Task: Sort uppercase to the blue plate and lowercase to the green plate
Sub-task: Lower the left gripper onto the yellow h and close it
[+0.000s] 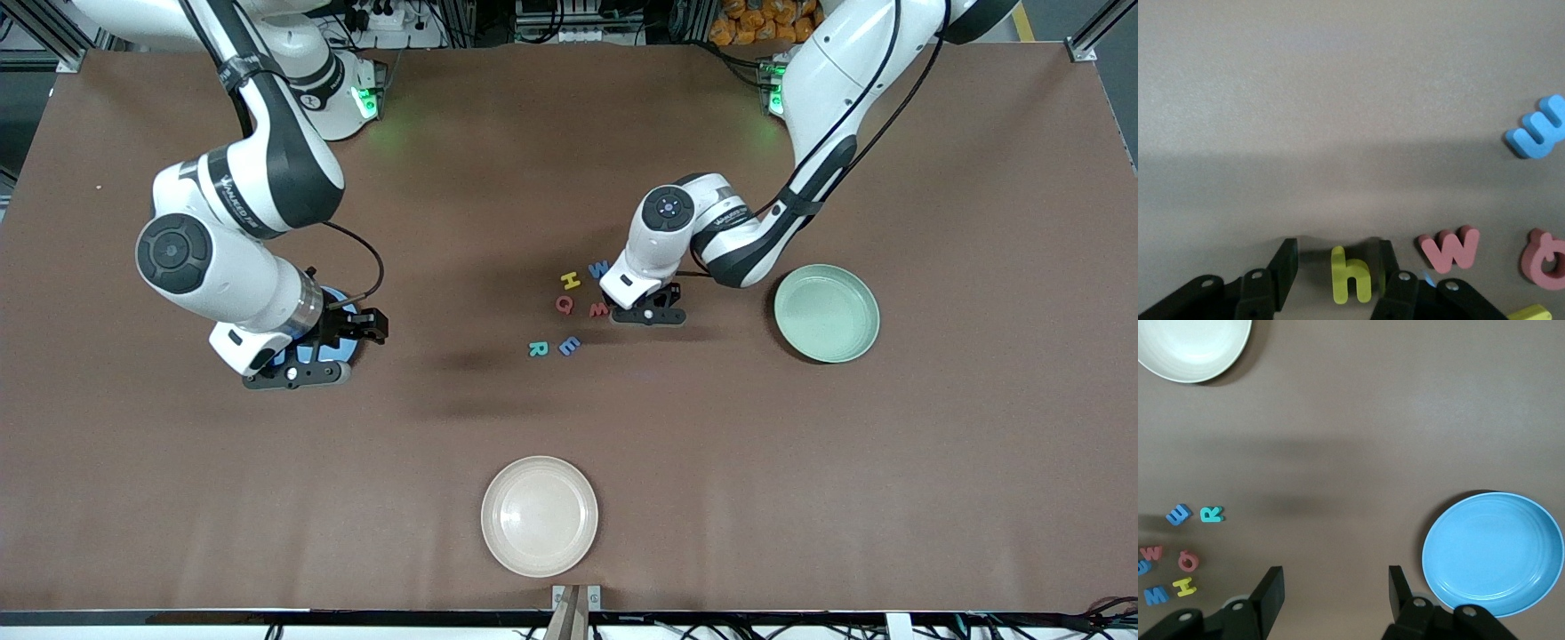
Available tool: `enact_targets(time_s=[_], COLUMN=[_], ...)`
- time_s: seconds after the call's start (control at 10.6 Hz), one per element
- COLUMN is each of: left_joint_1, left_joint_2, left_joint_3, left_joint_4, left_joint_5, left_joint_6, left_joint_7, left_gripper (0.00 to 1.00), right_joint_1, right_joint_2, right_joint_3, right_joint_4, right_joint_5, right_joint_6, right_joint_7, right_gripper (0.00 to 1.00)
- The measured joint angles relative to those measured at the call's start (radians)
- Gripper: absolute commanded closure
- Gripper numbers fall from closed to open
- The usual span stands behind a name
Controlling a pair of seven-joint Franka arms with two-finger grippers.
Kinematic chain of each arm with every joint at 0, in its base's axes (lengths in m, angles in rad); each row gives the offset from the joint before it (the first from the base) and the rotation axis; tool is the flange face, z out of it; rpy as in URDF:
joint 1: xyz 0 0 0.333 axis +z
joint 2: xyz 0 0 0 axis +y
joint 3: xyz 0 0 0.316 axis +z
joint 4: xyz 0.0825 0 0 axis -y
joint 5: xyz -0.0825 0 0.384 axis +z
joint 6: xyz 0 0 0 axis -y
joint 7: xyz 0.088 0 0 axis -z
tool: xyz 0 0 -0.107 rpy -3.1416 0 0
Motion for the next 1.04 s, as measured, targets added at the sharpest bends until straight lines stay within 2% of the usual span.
enact_targets(time_s=[0.28, 0.47, 0.75, 0.94, 1.04], left_joint_1=[-0.008, -0.013, -0.013, -0.011, -0.012], left_joint_2=[0.0, 0.0, -0.003, -0.009, -0.01], left_joint_3=[-0.002, -0.005, -0.013, -0.013, -0.013], left_joint_4=[-0.006, -0.015, -0.02, -0.023, -0.024], left_joint_5=[0.0, 0.0, 0.0, 0.002, 0.004], left_joint_6=[0.0, 0.0, -0.006, -0.02, -0.023], left_joint_7=[-0.003, -0.006, -0.007, -0.007, -0.007], left_gripper=[0.43, 0.47, 0.59, 0.71, 0.72], right_joint_1=[-0.005, -0.007, -0.004, 0.023, 0.042], right_joint_2=[0.0, 0.0, 0.0, 0.01, 0.019], right_joint_3=[-0.001, -0.001, 0.001, 0.003, 0.004], right_joint_4=[0.003, 0.008, 0.009, 0.008, 0.008], right_joint_5=[0.0, 0.0, 0.038, 0.059, 0.059], right_joint_6=[0.003, 0.004, 0.039, 0.093, 0.107], right_joint_7=[0.016, 0.017, 0.017, 0.017, 0.017], right_gripper=[0.43, 0.46, 0.35, 0.19, 0.19])
